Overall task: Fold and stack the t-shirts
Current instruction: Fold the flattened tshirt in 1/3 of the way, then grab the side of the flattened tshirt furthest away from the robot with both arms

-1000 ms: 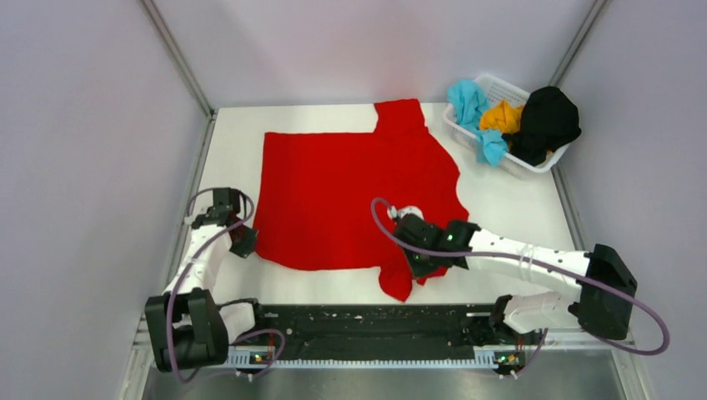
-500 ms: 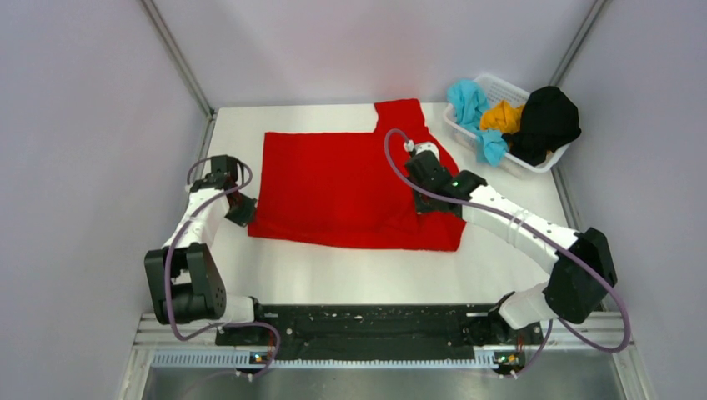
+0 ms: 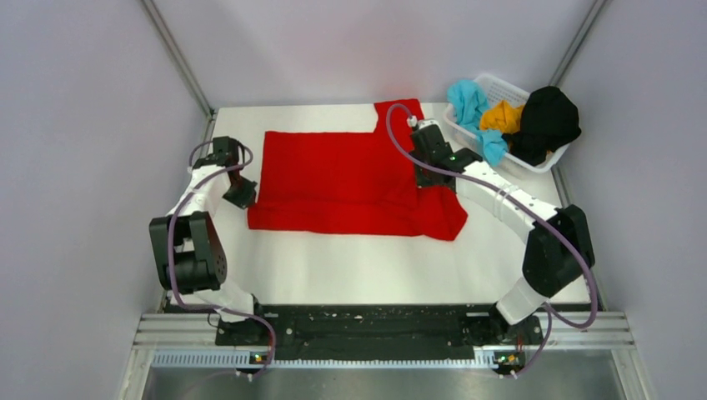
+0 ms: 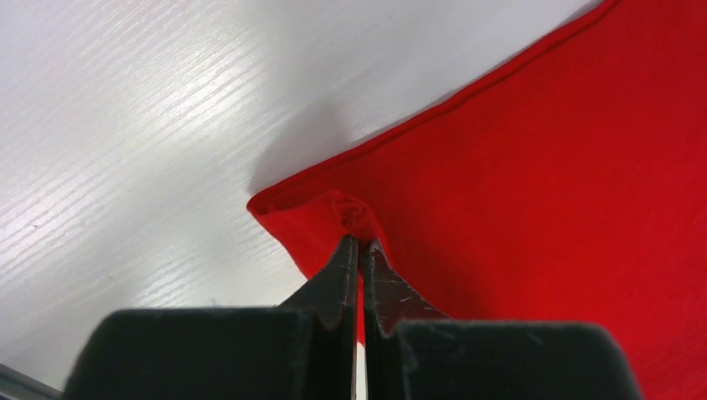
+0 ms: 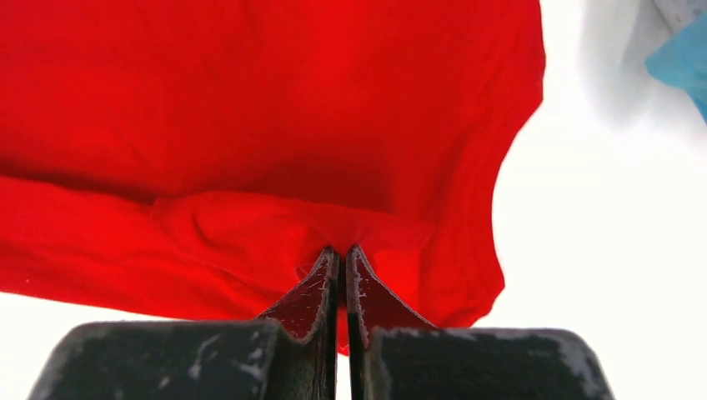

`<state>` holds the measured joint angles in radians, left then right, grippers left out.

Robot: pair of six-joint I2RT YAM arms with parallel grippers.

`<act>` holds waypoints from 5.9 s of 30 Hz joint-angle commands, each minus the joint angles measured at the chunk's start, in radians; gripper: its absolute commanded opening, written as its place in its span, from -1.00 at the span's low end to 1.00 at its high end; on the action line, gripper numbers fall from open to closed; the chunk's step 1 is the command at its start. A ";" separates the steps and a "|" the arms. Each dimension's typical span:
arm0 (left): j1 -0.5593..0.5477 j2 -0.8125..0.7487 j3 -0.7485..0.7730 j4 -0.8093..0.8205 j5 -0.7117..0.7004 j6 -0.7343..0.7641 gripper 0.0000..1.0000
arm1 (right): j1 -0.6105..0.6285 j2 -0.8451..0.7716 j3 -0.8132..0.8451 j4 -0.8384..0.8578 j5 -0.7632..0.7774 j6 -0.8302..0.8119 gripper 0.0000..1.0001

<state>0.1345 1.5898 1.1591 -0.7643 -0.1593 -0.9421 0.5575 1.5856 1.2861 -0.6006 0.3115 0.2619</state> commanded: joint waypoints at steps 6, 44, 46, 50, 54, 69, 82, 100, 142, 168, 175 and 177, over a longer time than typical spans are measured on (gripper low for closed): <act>-0.001 0.121 0.101 0.010 -0.019 0.036 -0.90 | -0.065 0.167 0.161 0.076 -0.070 -0.131 -1.00; -0.041 -0.091 -0.023 -0.010 0.081 0.167 0.97 | -0.057 0.406 0.097 0.436 -0.432 0.258 0.97; -0.042 -0.104 -0.029 -0.019 0.075 0.167 0.97 | -0.055 0.460 0.156 0.464 -0.398 0.265 0.97; -0.041 -0.138 -0.041 -0.027 0.070 0.170 0.97 | -0.052 0.524 0.253 0.625 -0.315 0.281 0.97; -0.041 -0.172 -0.053 -0.039 0.060 0.174 0.98 | -0.048 0.571 0.344 0.732 -0.354 0.260 0.97; -0.043 -0.164 -0.065 -0.002 0.114 0.191 0.97 | -0.044 0.189 -0.179 0.646 -0.195 0.470 0.97; -0.047 -0.144 -0.076 0.015 0.110 0.204 0.98 | -0.043 0.281 -0.245 0.900 -0.146 0.618 0.97; -0.047 -0.165 -0.091 -0.001 0.099 0.201 0.97 | -0.027 0.542 0.104 1.202 -0.297 0.584 0.97; -0.211 0.089 -0.190 0.178 0.218 0.192 0.97 | -0.118 -0.132 -0.668 0.406 -0.374 0.407 0.97; -0.303 -0.483 -0.436 -0.111 0.133 0.016 0.98 | -0.012 -0.498 -0.558 0.016 -0.223 0.431 0.98; -0.248 -0.286 -0.133 0.038 0.026 0.132 0.97 | -0.042 -0.380 -0.382 0.263 -0.056 0.306 0.98; -0.228 -0.184 -0.020 0.048 -0.025 0.161 0.98 | -0.077 -0.307 -0.321 0.331 -0.056 0.298 0.98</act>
<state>-0.1333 1.2572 0.9600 -0.8055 -0.0608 -0.8612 0.5240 1.1496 0.8558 -0.4534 0.1619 0.6262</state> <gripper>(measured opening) 0.986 0.987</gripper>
